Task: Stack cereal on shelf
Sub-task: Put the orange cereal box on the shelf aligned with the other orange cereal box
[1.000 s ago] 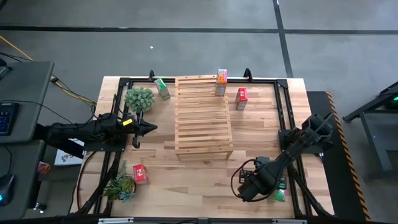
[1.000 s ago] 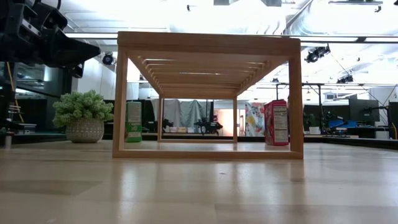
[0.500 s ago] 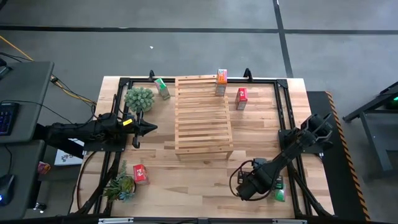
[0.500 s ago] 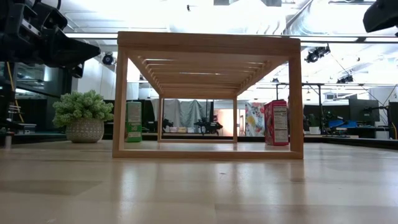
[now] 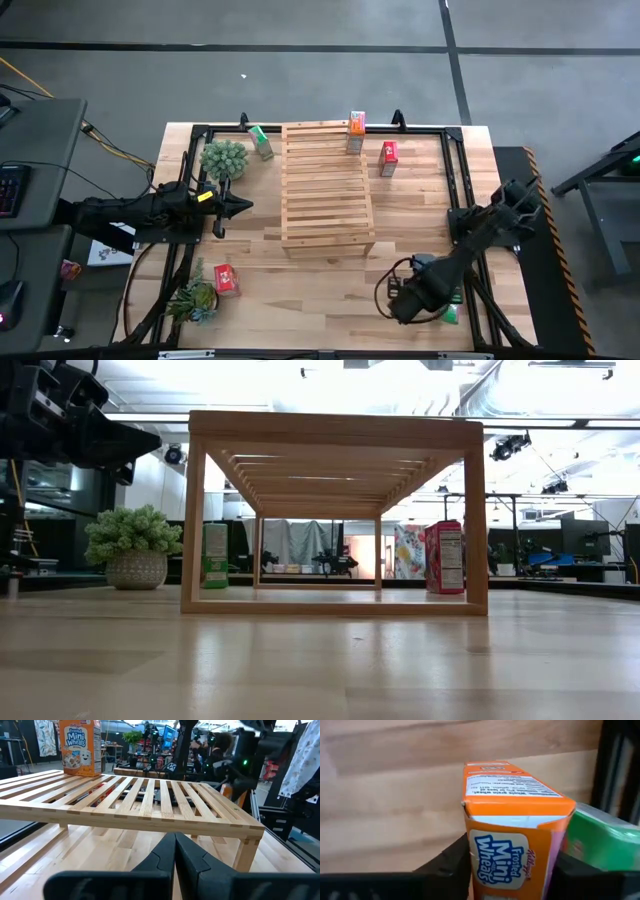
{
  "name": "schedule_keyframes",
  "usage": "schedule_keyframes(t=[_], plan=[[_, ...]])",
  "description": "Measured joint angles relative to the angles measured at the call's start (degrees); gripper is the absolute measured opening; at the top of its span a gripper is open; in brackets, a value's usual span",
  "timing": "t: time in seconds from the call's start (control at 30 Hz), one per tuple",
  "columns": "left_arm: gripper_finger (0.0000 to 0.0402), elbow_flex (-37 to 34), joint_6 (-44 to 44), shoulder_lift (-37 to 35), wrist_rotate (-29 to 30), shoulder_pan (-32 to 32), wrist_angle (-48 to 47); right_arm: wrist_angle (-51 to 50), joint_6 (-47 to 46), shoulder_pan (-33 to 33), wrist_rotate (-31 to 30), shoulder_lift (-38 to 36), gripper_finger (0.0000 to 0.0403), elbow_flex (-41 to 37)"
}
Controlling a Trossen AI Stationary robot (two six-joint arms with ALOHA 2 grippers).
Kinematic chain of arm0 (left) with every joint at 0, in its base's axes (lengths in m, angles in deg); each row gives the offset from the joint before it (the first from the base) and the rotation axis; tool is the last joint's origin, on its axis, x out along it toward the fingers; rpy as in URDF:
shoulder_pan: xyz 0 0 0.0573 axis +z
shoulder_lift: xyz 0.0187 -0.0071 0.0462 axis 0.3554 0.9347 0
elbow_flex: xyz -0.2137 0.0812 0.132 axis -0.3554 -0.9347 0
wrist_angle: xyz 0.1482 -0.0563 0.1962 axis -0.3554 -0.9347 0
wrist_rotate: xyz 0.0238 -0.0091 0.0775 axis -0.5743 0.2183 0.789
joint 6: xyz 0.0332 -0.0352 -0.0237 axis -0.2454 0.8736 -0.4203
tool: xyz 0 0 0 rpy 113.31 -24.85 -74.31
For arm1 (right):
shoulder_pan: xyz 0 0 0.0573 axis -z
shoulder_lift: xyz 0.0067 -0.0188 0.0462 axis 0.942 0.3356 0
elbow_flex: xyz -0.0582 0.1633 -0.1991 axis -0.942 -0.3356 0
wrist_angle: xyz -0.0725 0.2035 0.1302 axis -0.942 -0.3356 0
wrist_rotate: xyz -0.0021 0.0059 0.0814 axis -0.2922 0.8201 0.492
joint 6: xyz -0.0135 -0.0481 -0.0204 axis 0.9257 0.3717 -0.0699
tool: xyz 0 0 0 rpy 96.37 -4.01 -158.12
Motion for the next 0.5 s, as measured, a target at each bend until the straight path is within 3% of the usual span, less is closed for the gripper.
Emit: schedule_keyframes(t=[0.1, 0.23, 0.37, 0.43, 0.5], plan=[[0.0000, 0.00, 0.00, 0.00, 0.00, -0.01, 0.00, -3.01, 3.89, -2.35, -1.40, -1.89, 0.0116, 4.72], [0.0000, -0.01, 0.00, 0.00, 0.00, -0.02, 0.00, -3.23, 12.01, -5.34, -8.80, -4.44, 0.0106, 14.18], [0.0000, 0.00, 0.00, 0.00, 0.00, 0.00, 0.00, -3.18, 18.24, -5.43, -23.77, -5.11, 0.0109, 25.41], [0.0000, 0.00, 0.00, 0.00, -0.01, -0.02, 0.00, -3.15, 23.21, -3.53, -32.28, -4.92, 0.0111, 30.36], [0.0000, -0.02, 0.00, 0.00, 0.00, -0.02, -0.02, -2.91, 30.31, 0.07, -37.08, -4.38, 0.0111, 34.59]])
